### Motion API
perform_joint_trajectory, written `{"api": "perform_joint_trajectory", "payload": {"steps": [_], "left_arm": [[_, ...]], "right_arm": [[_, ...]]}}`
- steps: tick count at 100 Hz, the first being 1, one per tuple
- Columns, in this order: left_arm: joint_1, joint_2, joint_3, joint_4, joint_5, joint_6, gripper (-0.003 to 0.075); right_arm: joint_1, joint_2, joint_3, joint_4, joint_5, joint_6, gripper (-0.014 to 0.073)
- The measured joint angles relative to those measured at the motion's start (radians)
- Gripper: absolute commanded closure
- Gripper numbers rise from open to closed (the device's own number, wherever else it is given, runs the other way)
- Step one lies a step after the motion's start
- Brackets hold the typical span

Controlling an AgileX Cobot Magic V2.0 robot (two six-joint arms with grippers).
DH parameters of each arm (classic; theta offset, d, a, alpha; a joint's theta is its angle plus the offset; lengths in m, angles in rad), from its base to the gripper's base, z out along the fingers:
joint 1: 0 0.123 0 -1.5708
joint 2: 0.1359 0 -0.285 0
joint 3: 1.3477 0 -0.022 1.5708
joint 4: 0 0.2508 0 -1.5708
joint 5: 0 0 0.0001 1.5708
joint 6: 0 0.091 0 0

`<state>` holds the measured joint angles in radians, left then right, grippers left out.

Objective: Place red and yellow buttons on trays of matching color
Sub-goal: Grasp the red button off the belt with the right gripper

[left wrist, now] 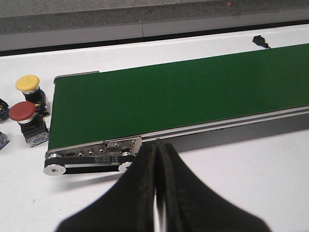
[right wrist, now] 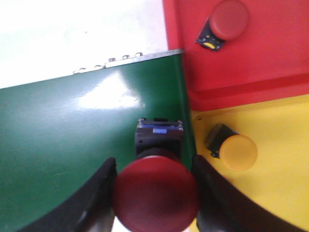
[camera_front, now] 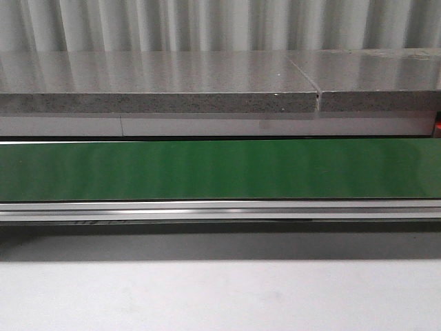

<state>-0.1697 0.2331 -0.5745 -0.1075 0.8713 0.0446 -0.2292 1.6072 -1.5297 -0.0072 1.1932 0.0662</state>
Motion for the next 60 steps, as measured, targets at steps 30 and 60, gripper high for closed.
{"api": "perform_joint_trajectory", "payload": {"steps": [30,60], "left_arm": [[0.000,0.000,0.000,0.000,0.000,0.000,0.0740],[0.000,0.000,0.000,0.000,0.000,0.000,0.0740]], "right_arm": [[-0.113,0.098,-0.005,0.000,-0.032,-0.008,0.0387],[-0.119,0.190,-0.005,-0.004,-0.121,-0.008,0.0387]]}}
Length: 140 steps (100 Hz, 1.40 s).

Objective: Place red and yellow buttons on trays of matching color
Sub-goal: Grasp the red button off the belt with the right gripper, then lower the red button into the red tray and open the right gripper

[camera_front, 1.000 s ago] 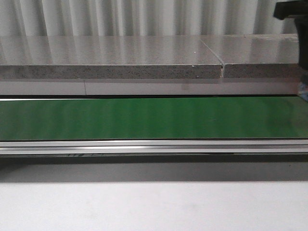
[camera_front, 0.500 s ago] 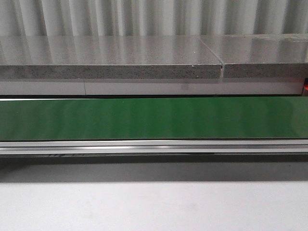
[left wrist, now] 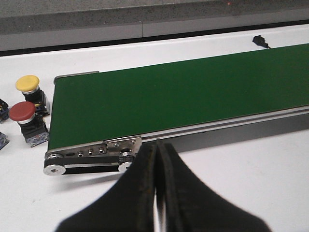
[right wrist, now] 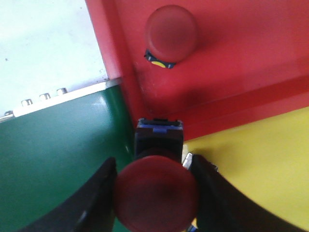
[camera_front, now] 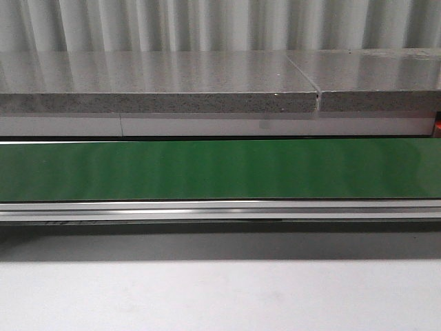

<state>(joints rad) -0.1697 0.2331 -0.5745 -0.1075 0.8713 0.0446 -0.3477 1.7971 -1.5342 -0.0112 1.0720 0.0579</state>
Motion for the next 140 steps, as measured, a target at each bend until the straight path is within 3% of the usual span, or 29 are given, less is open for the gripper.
{"api": "perform_joint_trajectory", "payload": {"steps": [55,116,127,140], "left_arm": [[0.000,0.000,0.000,0.000,0.000,0.000,0.0740],[0.000,0.000,0.000,0.000,0.000,0.000,0.0740],[0.000,0.000,0.000,0.000,0.000,0.000,0.0740],[0.000,0.000,0.000,0.000,0.000,0.000,0.0740]], "right_arm": [[-0.071,0.091,0.000,0.011,-0.088,0.000,0.0387],[-0.072,0.175,-0.002,0.079,-0.151,0.000,0.0383],[-0.072,0.175,-0.002,0.079,-0.154,0.000,0.0305],[-0.072,0.175,-0.002,0.079,-0.158,0.000,0.0151]]}}
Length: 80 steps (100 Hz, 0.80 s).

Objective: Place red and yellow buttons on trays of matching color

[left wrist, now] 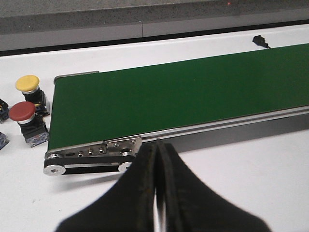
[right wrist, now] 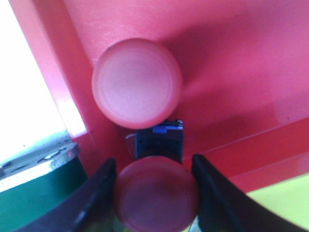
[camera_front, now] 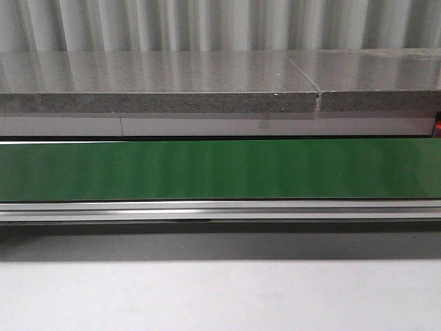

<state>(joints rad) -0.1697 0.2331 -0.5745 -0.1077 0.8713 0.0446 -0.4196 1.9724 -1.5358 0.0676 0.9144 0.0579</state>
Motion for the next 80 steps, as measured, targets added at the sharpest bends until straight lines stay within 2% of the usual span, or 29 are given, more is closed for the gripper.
{"api": "perform_joint_trajectory", "payload": {"steps": [9,43,52,71,80], "left_arm": [[0.000,0.000,0.000,0.000,0.000,0.000,0.0740],[0.000,0.000,0.000,0.000,0.000,0.000,0.0740],[0.000,0.000,0.000,0.000,0.000,0.000,0.0740],[0.000,0.000,0.000,0.000,0.000,0.000,0.0740],[0.000,0.000,0.000,0.000,0.000,0.000,0.0740]], "right_arm": [[0.000,0.000,0.000,0.000,-0.004,0.000,0.0095],[0.002,-0.063,0.009,0.000,-0.033,-0.007,0.0114],[0.015,-0.119,0.020,0.000,-0.034,-0.027,0.0195],[0.062,-0.235,0.060,0.000,-0.030,-0.058,0.0489],[0.096,-0.286,0.094,0.000,-0.030,-0.058,0.0590]]}}
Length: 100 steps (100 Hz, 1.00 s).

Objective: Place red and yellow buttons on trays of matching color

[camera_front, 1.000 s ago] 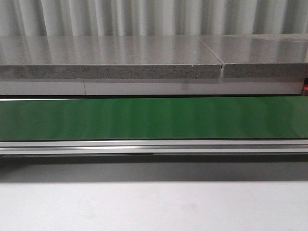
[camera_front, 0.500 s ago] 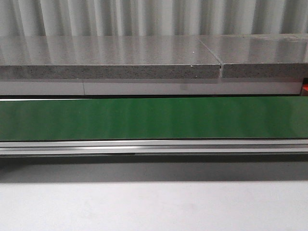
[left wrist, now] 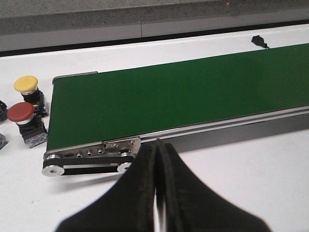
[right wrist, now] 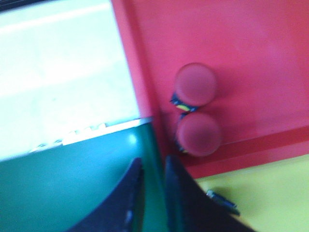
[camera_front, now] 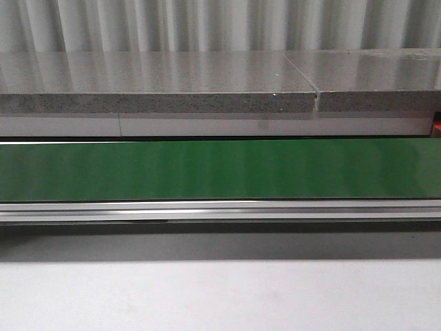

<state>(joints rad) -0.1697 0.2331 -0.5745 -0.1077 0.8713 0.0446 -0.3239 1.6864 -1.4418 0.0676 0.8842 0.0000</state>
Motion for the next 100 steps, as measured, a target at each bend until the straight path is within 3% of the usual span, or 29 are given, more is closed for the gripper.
{"api": "perform_joint_trajectory", "payload": {"steps": [10,57,100], "left_arm": [[0.000,0.000,0.000,0.000,0.000,0.000,0.0740],[0.000,0.000,0.000,0.000,0.000,0.000,0.0740],[0.000,0.000,0.000,0.000,0.000,0.000,0.0740]], "right_arm": [[0.039,-0.052,0.038,0.000,0.000,0.000,0.0665],[0.204,-0.312,0.225,0.000,-0.042,-0.008,0.0659],[0.319,-0.627,0.530,0.000,-0.189,-0.008,0.0659]]}}
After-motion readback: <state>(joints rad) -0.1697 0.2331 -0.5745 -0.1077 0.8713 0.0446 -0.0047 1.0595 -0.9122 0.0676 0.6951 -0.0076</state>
